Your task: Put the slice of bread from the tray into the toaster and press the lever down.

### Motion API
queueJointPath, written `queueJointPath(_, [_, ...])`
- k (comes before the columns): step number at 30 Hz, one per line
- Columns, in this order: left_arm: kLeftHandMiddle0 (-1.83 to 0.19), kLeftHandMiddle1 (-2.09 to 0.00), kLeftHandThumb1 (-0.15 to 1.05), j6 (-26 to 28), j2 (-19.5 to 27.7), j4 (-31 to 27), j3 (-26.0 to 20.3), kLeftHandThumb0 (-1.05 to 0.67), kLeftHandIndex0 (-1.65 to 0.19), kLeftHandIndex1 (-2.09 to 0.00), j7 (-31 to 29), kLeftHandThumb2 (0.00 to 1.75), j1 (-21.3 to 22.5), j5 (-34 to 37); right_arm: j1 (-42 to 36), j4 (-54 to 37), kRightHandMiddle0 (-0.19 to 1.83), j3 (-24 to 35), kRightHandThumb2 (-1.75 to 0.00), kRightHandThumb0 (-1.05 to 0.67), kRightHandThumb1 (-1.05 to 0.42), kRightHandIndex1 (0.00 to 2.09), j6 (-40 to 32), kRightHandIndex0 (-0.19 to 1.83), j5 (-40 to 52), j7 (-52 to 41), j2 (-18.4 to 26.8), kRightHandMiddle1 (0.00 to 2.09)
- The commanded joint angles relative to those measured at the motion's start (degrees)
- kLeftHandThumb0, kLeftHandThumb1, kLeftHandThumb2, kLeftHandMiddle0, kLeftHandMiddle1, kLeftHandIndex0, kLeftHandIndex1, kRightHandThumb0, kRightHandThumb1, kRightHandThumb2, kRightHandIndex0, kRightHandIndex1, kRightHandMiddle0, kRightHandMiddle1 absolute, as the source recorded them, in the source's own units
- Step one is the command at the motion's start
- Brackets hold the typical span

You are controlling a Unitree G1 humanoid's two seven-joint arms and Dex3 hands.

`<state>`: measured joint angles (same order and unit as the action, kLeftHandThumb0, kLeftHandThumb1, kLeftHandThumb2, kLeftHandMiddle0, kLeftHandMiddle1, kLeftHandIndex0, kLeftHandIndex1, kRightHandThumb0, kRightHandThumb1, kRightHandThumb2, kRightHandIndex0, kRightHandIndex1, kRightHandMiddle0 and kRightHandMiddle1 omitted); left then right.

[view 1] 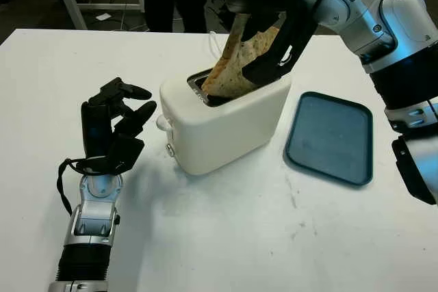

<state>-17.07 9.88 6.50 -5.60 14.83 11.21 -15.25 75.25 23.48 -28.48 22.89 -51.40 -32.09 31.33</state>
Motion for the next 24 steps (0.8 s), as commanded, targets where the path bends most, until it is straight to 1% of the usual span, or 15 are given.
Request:
queueJointPath(1, [-1.03, -1.46, 0.92, -0.12, 0.01, -0.23, 0.20, -0.97, -0.85, -1.01, 0.04, 0.14, -0.02, -0.20, 1.71, 0.22, 0.69, -0.72, -0.05, -0.43, -0.91, 1.75, 0.93, 1.08, -0.99, -0.14, 0.53, 1.46])
queueJointPath(3, [-1.02, -1.45, 0.92, -0.40, 0.05, -0.08, 0.14, -0.97, -0.85, -1.00, -0.06, 0.14, 0.02, 0.05, 1.74, 0.10, 0.71, -0.84, -0.06, -0.42, -0.92, 1.75, 0.68, 1.06, -1.22, -1.01, 0.50, 1.28])
queueJointPath(5, [-1.00, -1.45, 0.92, -0.73, 0.16, 0.08, 0.11, -0.96, -0.85, -1.00, -0.05, 0.14, 0.04, 0.06, 1.51, -0.07, 0.74, -1.23, -0.06, -0.42, -0.92, 1.75, 1.07, 1.05, -2.32, -0.11, 0.78, 1.20])
queueJointPath(7, [-1.00, -1.45, 0.92, -1.09, 0.25, 0.27, 0.09, -0.96, -0.85, -1.01, -0.13, 0.14, 0.03, 0.18, 1.42, -0.34, 0.77, -2.00, -0.07, -0.42, -0.92, 1.75, 1.45, 1.05, -3.85, 0.85, 1.14, 1.22])
queueJointPath(9, [-0.99, -1.45, 0.92, -0.99, 0.36, 0.26, 0.12, -0.96, -0.84, -1.02, -0.04, 0.15, -0.02, -0.10, 1.34, -0.37, 0.75, -2.73, -0.07, -0.43, -0.91, 1.75, 1.92, 1.04, -5.34, 1.95, 1.36, 1.29])
queueJointPath(10, [-0.99, -1.45, 0.92, -0.91, 0.33, 0.17, 0.15, -0.96, -0.84, -1.02, 0.02, 0.15, -0.07, -0.20, 1.24, -0.66, 0.72, -3.14, -0.07, -0.44, -0.91, 1.75, 1.90, 1.04, -6.17, 2.00, 1.38, 1.26])
queueJointPath(12, [-1.00, -1.45, 0.92, -0.93, 0.23, 0.11, 0.15, -0.96, -0.84, -1.02, 0.06, 0.14, -0.09, -0.14, 0.66, -1.34, 0.73, -3.57, -0.06, -0.44, -0.91, 1.75, 2.14, 1.02, -7.15, 2.69, 1.30, 1.01])
queueJointPath(13, [-1.00, -1.45, 0.92, -0.97, 0.19, 0.11, 0.16, -0.96, -0.84, -1.02, 0.02, 0.14, -0.09, -0.04, 0.33, -1.50, 0.74, -3.73, -0.07, -0.42, -0.91, 1.75, 2.56, 1.01, -7.35, 3.42, 1.32, 0.82])
queueJointPath(15, [-0.99, -1.44, 0.92, -0.70, 0.02, -0.11, 0.15, -0.96, -0.84, -1.02, 0.05, 0.14, -0.16, 0.03, -0.20, -1.84, 0.73, -4.58, -0.09, -0.41, -0.92, 1.75, 3.29, 0.99, -8.70, 5.31, 1.56, 0.61])
queueJointPath(16, [-1.00, -1.45, 0.92, -0.59, -0.03, -0.16, 0.15, -0.97, -0.84, -1.02, 0.11, 0.15, -0.19, -0.01, -0.39, -2.01, 0.81, -5.03, -0.10, -0.42, -0.91, 1.70, 3.40, 0.98, -9.63, 6.15, 1.65, 0.54])
queueJointPath(17, [-1.00, -1.45, 0.92, -0.53, -0.03, -0.24, 0.16, -0.97, -0.84, -1.02, 0.09, 0.15, -0.27, -0.03, -0.72, -2.36, 0.85, -5.44, -0.10, -0.42, -0.91, 1.67, 3.06, 0.99, -10.64, 6.70, 1.59, 0.52])
queueJointPath(19, [-0.99, -1.44, 0.92, -0.54, -0.05, -0.34, 0.13, -0.96, -0.83, -1.03, 0.08, 0.15, -0.38, 0.02, -1.13, -2.67, 0.88, -6.13, -0.10, -0.42, -0.91, 1.49, 3.31, 1.00, -12.15, 8.26, 1.68, 0.44])
queueJointPath(21, [-0.99, -1.45, 0.92, -0.74, 0.07, -0.30, 0.11, -0.96, -0.83, -1.03, 0.27, 0.15, -0.44, -0.25, -1.24, -3.05, 0.97, -6.58, -0.09, -0.40, -0.89, 1.48, 3.75, 1.01, -13.28, 9.22, 1.97, 0.42])
queueJointPath(22, [-0.98, -1.45, 0.92, -0.74, 0.13, -0.32, 0.10, -0.96, -0.83, -1.04, 0.30, 0.15, -0.49, -0.36, -1.10, -3.29, 0.99, -6.82, -0.08, -0.39, -0.89, 1.49, 3.74, 1.01, -13.96, 9.03, 2.08, 0.42])
queueJointPath(24, [-0.98, -1.45, 0.92, -0.68, 0.16, -0.38, 0.06, -0.97, -0.83, -1.04, 0.34, 0.16, -0.55, -0.40, -0.87, -3.56, 1.00, -7.03, -0.09, -0.39, -0.90, 1.43, 3.63, 0.98, -14.97, 8.84, 2.22, 0.41])
